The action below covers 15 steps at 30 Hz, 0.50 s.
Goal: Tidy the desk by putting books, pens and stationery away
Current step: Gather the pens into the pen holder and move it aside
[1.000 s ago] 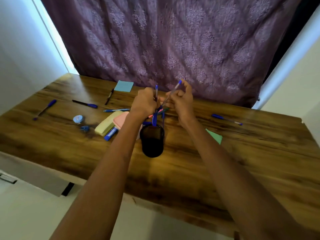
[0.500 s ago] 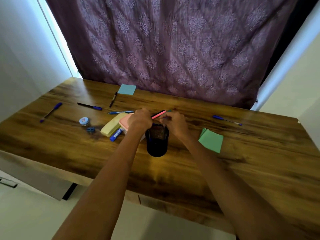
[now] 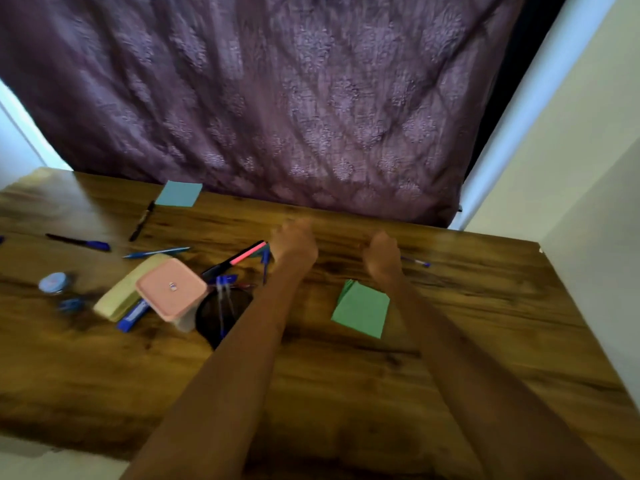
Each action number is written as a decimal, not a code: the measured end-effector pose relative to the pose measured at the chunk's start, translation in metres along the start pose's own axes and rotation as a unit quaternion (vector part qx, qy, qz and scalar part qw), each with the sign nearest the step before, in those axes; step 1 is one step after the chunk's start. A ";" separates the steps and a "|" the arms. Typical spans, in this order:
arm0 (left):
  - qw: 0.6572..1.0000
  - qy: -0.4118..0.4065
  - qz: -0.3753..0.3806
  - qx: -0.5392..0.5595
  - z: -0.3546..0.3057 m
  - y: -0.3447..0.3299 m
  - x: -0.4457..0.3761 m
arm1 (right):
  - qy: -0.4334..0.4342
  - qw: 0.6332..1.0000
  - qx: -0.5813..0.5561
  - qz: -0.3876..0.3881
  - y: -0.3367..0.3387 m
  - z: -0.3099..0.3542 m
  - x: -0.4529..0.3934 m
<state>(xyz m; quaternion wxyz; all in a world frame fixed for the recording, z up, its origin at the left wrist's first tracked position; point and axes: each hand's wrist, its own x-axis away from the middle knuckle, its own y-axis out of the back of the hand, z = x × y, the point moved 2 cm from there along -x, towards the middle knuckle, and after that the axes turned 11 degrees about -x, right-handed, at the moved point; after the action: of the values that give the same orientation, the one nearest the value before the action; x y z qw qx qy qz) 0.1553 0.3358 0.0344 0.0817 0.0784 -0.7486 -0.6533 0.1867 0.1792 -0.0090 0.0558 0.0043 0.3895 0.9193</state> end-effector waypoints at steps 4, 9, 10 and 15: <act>0.982 0.149 0.111 -0.043 -0.004 -0.038 -0.018 | 0.013 0.991 0.121 0.048 0.009 -0.041 -0.024; 0.967 0.207 0.133 -0.063 0.000 -0.065 -0.027 | 0.034 0.974 0.213 0.071 0.005 -0.065 -0.037; 0.968 0.206 0.125 -0.071 0.001 -0.067 -0.028 | 0.045 0.972 0.223 0.061 0.004 -0.066 -0.038; 0.975 0.171 0.091 -0.113 0.005 -0.077 -0.035 | 0.102 0.960 0.251 0.066 -0.001 -0.061 -0.042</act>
<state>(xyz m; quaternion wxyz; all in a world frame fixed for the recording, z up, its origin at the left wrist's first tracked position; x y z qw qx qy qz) 0.1888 0.3380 -0.0437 0.2758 0.1108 -0.6490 -0.7003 0.2252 0.1317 -0.0510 -0.0479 -0.0500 0.6106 0.7889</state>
